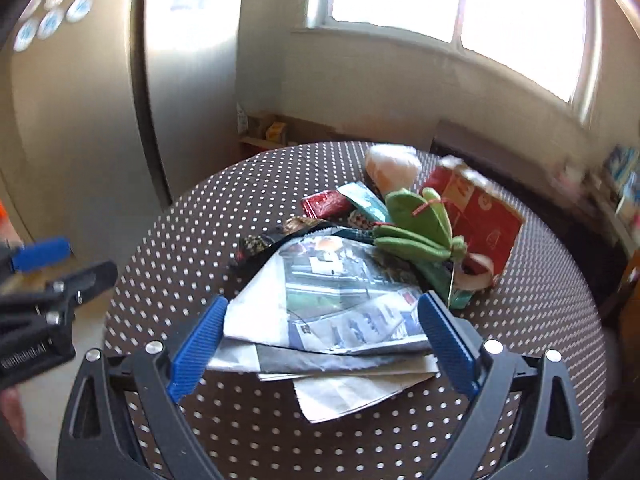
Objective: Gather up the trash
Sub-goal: 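Move both open tools back toward the newspapers on the table, then close the right tool on the edge of the folded newspaper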
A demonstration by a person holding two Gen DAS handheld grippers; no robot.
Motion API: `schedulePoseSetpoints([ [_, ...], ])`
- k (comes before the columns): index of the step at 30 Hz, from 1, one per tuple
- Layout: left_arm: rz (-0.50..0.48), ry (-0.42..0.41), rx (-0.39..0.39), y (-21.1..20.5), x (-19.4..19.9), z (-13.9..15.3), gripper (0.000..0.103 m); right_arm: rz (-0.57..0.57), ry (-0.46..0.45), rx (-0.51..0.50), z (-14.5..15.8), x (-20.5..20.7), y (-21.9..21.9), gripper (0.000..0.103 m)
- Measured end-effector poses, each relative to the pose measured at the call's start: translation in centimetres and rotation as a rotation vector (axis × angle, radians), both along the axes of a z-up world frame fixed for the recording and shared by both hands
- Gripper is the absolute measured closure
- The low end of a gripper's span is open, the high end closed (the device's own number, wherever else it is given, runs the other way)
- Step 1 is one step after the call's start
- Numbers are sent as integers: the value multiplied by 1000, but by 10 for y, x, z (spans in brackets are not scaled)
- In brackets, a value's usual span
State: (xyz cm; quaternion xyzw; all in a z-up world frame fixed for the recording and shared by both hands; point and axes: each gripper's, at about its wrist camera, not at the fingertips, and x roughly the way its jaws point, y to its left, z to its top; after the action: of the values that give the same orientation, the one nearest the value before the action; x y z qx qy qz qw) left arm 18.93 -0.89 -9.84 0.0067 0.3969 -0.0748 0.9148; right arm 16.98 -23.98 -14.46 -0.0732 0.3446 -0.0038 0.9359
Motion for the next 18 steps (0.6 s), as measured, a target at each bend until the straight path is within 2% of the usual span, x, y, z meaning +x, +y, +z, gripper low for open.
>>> schedulePoseSetpoints([
  [3,2,13,-1,3,0,-3,30,28,-46,-113,-7,-6,14,9],
  [5,10,24,-1,6,1,-5,30,42,-22,-151,-13,-3,18,9],
  [9,18,34,-7,11,-1,-9,29,38,-12,-166,-16,-1,21,9],
  [14,27,56,-11,14,-2,-17,28,-2,77,-115,-22,19,11,10],
  [16,29,65,-16,15,-2,-19,28,-16,101,-54,-24,27,2,19],
  [18,28,69,-19,14,-2,-20,28,-48,82,-45,-22,29,-4,45],
])
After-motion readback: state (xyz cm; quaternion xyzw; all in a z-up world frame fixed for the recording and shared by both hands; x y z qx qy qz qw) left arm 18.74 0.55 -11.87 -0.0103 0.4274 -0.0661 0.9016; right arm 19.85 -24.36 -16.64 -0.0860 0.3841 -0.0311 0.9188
